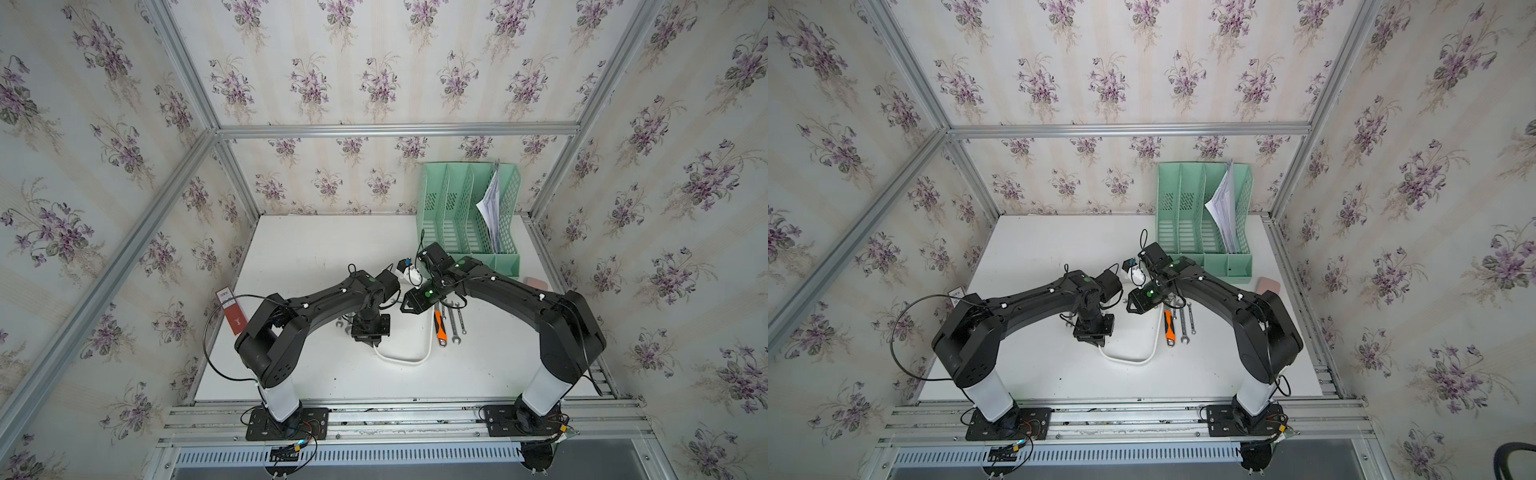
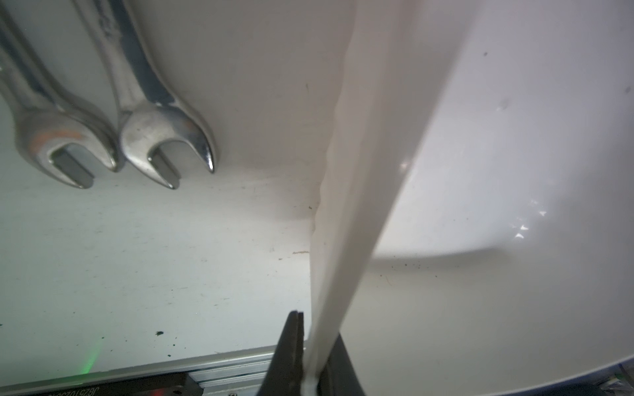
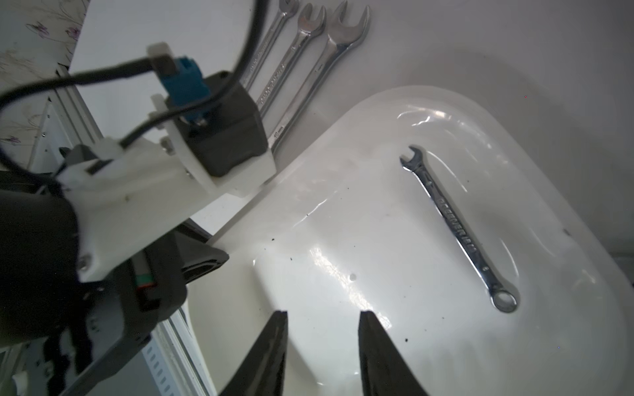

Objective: Take out the wrench from the storage box
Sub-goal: Adjust the storage box at the center of the board, then pick up the wrench from the storage box.

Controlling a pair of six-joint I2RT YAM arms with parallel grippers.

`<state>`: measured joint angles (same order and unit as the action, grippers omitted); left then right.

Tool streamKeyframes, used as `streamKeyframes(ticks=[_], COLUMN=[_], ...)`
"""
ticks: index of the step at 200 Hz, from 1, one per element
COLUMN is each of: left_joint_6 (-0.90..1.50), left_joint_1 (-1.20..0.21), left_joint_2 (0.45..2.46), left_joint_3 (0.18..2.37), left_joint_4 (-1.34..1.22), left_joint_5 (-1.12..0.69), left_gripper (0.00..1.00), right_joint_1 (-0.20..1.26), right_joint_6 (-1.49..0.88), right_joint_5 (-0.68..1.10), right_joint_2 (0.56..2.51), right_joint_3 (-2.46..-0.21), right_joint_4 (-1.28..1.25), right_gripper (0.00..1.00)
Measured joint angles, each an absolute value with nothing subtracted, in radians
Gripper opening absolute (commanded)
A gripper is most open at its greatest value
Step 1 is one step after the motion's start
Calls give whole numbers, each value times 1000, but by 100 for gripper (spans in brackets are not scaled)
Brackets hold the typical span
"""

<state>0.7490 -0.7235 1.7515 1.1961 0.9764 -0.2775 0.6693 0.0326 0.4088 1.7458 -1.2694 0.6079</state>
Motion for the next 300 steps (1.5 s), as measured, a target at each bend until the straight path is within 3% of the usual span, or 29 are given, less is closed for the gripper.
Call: streamKeyframes(ticks=[53,116,173,247,300], left_joint_6=[745,739,738,741,743], left_joint_1=[-722,-722,-723,-722,-720], left_joint_2=[1747,1748,1750,1767,1774], left_joint_3=[1178,1176,1176,1193,1202], left_joint_4=[958,928,897,918,928], left_joint_5=[-277,-313,-344,-341,-340], left_gripper=[6,6,6,5,5], right_joint_1=[698,714,715,715,715], right_joint_6=[128,197,210,177,115], right_joint_5=[167,12,13,86,117], right_joint_2=[1854,1914,1972,1942,1893], right_joint_3=[-1277,-1267,-1287,-1259,-1205], right_joint_4=[564,501,457,492,528], right_gripper=[43,49,49,31,31])
